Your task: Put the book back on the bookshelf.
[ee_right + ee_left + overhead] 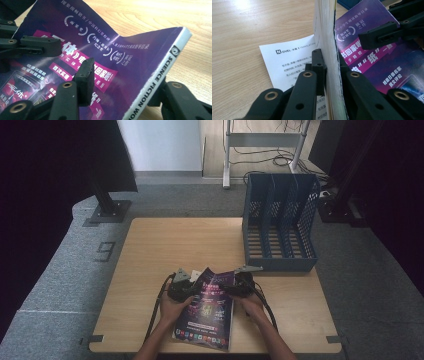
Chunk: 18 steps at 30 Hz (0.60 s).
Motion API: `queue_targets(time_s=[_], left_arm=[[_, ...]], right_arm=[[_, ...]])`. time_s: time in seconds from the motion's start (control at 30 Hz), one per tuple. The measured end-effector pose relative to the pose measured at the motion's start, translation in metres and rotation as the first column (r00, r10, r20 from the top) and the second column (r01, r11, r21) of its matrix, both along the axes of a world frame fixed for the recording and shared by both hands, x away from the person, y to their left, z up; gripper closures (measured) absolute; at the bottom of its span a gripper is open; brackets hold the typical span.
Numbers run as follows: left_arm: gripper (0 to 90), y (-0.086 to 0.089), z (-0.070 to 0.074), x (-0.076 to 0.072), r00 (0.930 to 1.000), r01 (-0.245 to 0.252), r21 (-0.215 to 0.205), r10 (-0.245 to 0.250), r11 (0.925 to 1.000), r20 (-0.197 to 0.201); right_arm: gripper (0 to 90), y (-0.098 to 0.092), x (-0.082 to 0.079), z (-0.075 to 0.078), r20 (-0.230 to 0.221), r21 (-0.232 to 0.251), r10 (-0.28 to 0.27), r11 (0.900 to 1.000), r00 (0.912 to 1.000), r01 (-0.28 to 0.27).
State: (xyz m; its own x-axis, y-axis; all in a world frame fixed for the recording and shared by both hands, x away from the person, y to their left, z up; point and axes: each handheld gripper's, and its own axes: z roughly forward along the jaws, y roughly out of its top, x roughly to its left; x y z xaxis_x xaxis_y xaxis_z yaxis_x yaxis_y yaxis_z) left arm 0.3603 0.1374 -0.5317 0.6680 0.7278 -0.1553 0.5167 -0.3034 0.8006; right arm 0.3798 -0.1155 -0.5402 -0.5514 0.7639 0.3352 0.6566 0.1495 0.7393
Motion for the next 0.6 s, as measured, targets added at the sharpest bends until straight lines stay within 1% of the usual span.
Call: queue_targets(time_s=[0.03, 0.07, 0.1, 0.23, 0.43, 0.6], left_arm=[[83.9, 0.001, 0.001, 0.0, 1.0, 0.002, -0.002, -0.002, 1.0, 0.003], [83.9, 0.001, 0.002, 0.0, 1.0, 0.004, -0.007, -0.004, 1.0, 0.005], [84.1, 0.001, 0.002, -0.001, 1.0, 0.005, -0.01, -0.005, 0.9999, 0.008], [84.2, 0.002, 0.006, -0.003, 0.9998, 0.005, -0.024, -0.005, 0.9997, 0.018], [84.2, 0.004, 0.014, -0.007, 0.999, 0.01, -0.049, -0.008, 0.9988, 0.045], [84.2, 0.005, 0.022, -0.01, 0.9976, 0.02, -0.06, -0.016, 0.998, 0.068]], right_arm=[[52.9, 0.0, 0.0, 0.001, 0.001, 0.004, 0.0, 1.0, 1.0, 0.0], [64.5, -0.001, -0.001, 0.002, 0.01, -0.004, -0.003, 1.0, 0.9999, 0.003], [63.3, -0.001, -0.003, 0.003, 0.054, -0.039, -0.004, 0.999, 0.9985, 0.006], [64.1, 0.0, -0.008, 0.01, 0.096, -0.053, 0.001, 0.999, 0.9953, 0.004], [65.4, -0.001, -0.014, 0.018, 0.129, -0.043, 0.007, 0.999, 0.9916, -0.001], [66.1, -0.003, -0.018, 0.023, 0.143, -0.029, 0.007, 1.0, 0.9897, -0.003]])
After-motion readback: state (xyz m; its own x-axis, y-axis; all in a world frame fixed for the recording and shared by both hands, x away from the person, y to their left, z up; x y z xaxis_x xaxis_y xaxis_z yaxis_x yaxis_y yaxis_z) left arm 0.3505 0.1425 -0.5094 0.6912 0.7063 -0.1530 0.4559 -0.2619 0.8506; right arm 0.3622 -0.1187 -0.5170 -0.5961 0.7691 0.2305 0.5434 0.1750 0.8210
